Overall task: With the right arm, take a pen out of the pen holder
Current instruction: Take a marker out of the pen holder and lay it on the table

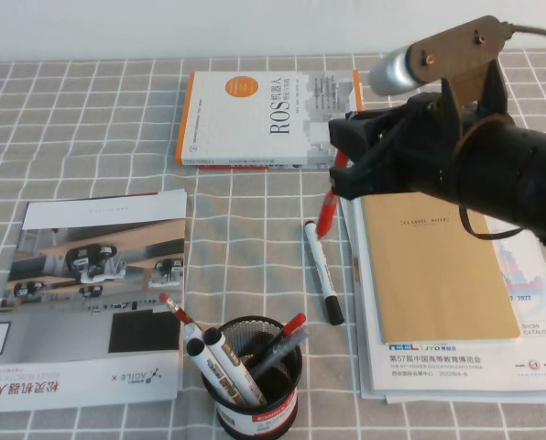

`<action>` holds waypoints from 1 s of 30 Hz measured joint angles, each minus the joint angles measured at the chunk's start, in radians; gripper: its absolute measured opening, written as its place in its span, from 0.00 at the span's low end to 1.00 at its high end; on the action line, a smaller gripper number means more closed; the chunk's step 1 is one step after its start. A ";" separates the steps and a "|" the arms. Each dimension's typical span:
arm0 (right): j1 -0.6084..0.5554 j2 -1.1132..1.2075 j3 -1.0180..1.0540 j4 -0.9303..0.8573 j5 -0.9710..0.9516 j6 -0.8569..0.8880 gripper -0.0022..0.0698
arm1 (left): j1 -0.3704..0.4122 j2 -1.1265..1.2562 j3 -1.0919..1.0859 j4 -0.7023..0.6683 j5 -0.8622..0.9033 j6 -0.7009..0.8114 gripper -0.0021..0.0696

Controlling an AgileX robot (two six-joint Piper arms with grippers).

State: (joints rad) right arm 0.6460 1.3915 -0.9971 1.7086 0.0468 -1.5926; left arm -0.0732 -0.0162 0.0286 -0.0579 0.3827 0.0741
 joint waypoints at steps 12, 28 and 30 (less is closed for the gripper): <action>-0.153 0.094 -0.114 -0.765 0.401 0.882 0.11 | 0.000 0.000 0.000 0.000 0.000 0.000 0.02; -0.139 0.381 -0.565 -1.317 0.941 1.443 0.11 | 0.000 0.000 0.000 0.000 0.000 0.000 0.02; -0.126 0.429 -0.607 -1.326 0.958 1.450 0.11 | 0.000 0.000 0.000 0.000 0.000 0.000 0.02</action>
State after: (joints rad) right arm 0.5199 1.8205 -1.6037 0.3821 1.0052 -0.1424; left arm -0.0732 -0.0162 0.0286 -0.0579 0.3827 0.0741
